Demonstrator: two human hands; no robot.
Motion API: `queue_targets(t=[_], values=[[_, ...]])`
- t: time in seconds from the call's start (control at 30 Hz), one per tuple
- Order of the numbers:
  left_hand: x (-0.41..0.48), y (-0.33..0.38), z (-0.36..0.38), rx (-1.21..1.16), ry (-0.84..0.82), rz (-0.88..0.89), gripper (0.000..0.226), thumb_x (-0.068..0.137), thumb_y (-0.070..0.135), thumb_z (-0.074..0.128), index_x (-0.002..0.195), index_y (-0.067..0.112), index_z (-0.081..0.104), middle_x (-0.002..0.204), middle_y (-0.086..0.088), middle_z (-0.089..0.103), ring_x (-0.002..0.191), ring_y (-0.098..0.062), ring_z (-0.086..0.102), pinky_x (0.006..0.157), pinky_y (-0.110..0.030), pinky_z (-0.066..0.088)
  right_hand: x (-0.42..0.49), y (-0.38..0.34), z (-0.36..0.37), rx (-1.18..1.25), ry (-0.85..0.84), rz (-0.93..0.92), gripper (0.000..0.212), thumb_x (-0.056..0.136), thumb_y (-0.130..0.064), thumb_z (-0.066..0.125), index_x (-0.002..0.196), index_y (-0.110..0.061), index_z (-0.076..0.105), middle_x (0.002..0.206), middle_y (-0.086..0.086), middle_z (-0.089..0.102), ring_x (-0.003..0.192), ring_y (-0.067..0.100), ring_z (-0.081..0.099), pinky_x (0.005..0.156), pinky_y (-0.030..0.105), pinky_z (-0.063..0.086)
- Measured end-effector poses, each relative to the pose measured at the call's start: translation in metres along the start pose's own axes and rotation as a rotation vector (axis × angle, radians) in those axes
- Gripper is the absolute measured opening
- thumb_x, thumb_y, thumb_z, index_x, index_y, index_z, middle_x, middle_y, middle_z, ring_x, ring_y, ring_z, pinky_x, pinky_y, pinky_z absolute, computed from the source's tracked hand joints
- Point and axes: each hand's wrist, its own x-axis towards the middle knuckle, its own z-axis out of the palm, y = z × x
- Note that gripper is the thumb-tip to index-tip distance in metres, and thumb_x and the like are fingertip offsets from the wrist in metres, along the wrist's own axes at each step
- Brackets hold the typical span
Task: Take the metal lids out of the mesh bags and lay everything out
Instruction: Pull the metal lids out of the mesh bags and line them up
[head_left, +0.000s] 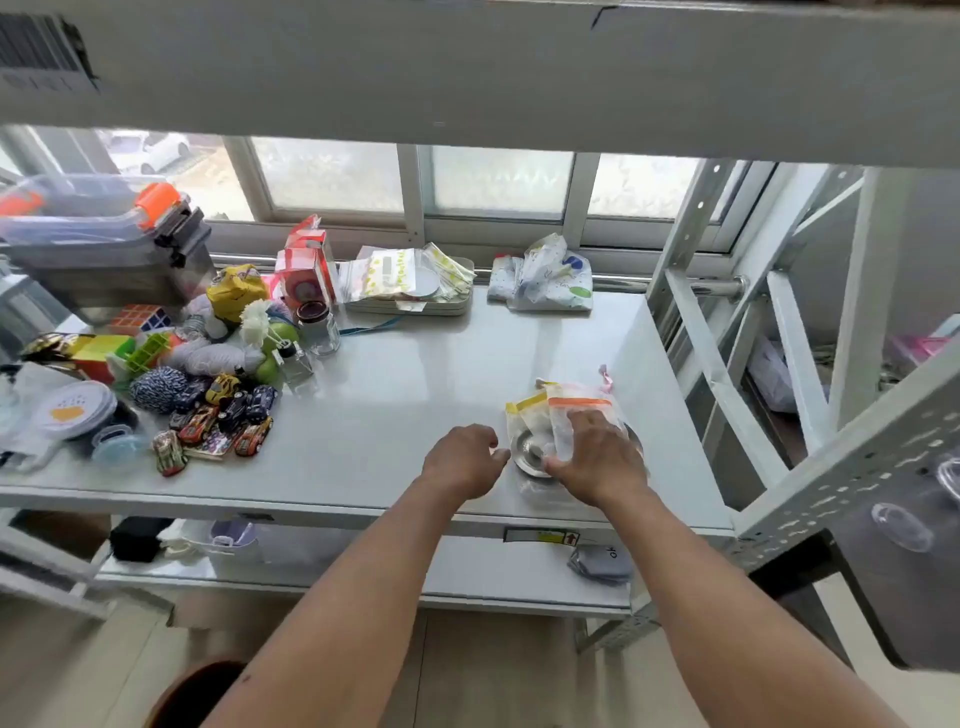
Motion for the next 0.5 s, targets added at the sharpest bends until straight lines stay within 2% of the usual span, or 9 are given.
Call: queue_targets(t=[0.13, 0.2, 0.3, 0.37, 0.5], values=[[0.007, 0.020, 0.016, -0.045, -0.004, -0.088, 0.040, 0.091, 0.048, 0.055, 0.109, 0.014, 0.065, 0.113, -0.005, 0.067, 0.102, -0.025, 0.063, 0.083, -0.035, 0.052, 0.012, 0.008, 0.005, -0.032, 0.020, -0.028, 0.067, 0.083, -0.061, 0.053, 0.132, -0.015, 0.049, 0.135, 0.007, 0.051, 0.125, 0.029, 0.048, 0.100, 0.040, 0.042], [0.013, 0.028, 0.022, -0.066, 0.005, -0.151, 0.038, 0.087, 0.048, 0.059, 0.098, 0.012, 0.065, 0.103, -0.007, 0.068, 0.095, -0.026, 0.064, 0.072, -0.032, 0.051, 0.017, 0.011, 0.005, -0.049, 0.043, -0.050, 0.053, 0.087, -0.050, 0.052, 0.127, -0.014, 0.054, 0.131, 0.008, 0.054, 0.122, 0.030, 0.050, 0.097, 0.039, 0.043], [0.021, 0.033, 0.023, -0.151, 0.031, -0.233, 0.025, 0.080, 0.035, 0.065, 0.087, 0.011, 0.066, 0.093, -0.008, 0.070, 0.087, -0.025, 0.066, 0.061, -0.027, 0.044, 0.021, 0.014, 0.007, -0.047, 0.103, -0.048, 0.042, 0.085, -0.038, 0.052, 0.119, -0.014, 0.062, 0.125, 0.009, 0.059, 0.117, 0.031, 0.052, 0.094, 0.038, 0.043], [0.028, 0.033, 0.021, -0.226, 0.013, -0.264, 0.022, 0.074, 0.030, 0.068, 0.085, 0.010, 0.068, 0.087, -0.007, 0.070, 0.082, -0.023, 0.066, 0.059, -0.025, 0.044, 0.024, 0.014, 0.010, -0.020, 0.120, -0.027, 0.042, 0.082, -0.038, 0.052, 0.113, -0.013, 0.064, 0.121, 0.011, 0.060, 0.114, 0.032, 0.052, 0.093, 0.039, 0.044], [0.039, 0.029, -0.001, -0.379, 0.012, -0.280, 0.026, 0.061, 0.027, 0.068, 0.073, 0.005, 0.072, 0.071, -0.010, 0.073, 0.071, -0.021, 0.070, 0.063, -0.030, 0.055, 0.030, 0.009, 0.018, 0.030, 0.178, 0.042, 0.039, 0.078, -0.037, 0.053, 0.104, -0.013, 0.067, 0.115, 0.011, 0.063, 0.109, 0.032, 0.053, 0.091, 0.040, 0.043]])
